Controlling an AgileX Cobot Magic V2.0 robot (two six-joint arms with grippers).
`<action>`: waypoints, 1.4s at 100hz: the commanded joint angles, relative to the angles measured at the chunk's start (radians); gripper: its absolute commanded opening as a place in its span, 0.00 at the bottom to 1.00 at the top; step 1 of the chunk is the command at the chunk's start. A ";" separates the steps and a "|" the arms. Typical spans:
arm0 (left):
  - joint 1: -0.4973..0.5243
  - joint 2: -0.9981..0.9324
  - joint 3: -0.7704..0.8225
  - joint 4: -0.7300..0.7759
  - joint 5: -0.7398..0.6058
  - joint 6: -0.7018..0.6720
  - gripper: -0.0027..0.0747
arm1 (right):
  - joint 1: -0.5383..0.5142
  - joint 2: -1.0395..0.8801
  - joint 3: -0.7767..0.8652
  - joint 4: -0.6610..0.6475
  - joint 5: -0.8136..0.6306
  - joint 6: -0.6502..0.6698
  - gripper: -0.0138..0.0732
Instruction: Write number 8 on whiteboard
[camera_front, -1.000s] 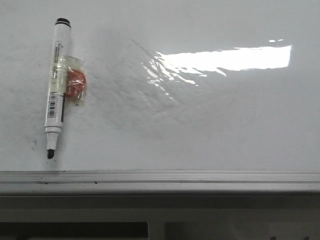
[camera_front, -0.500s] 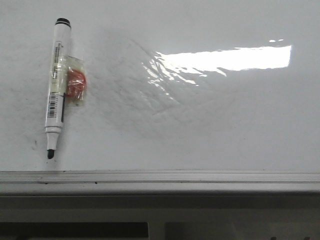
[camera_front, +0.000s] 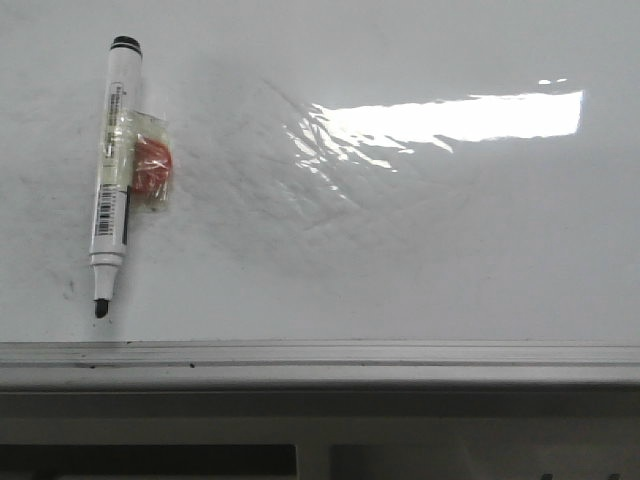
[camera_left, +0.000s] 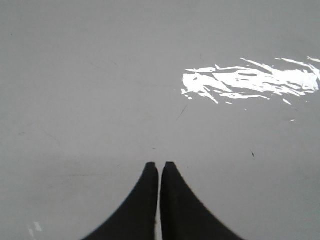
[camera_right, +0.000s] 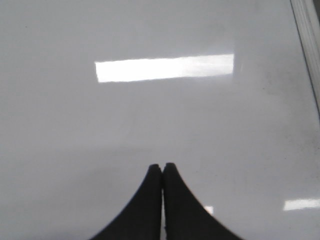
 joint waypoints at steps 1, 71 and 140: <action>-0.005 -0.029 0.038 -0.010 -0.086 -0.008 0.01 | -0.006 -0.015 -0.022 0.002 -0.067 0.002 0.09; -0.005 -0.029 0.038 -0.008 -0.086 -0.008 0.01 | -0.006 0.047 -0.022 0.007 -0.071 0.002 0.09; -0.005 -0.029 0.038 -0.008 -0.086 -0.006 0.01 | -0.006 0.047 -0.022 0.009 -0.071 0.002 0.09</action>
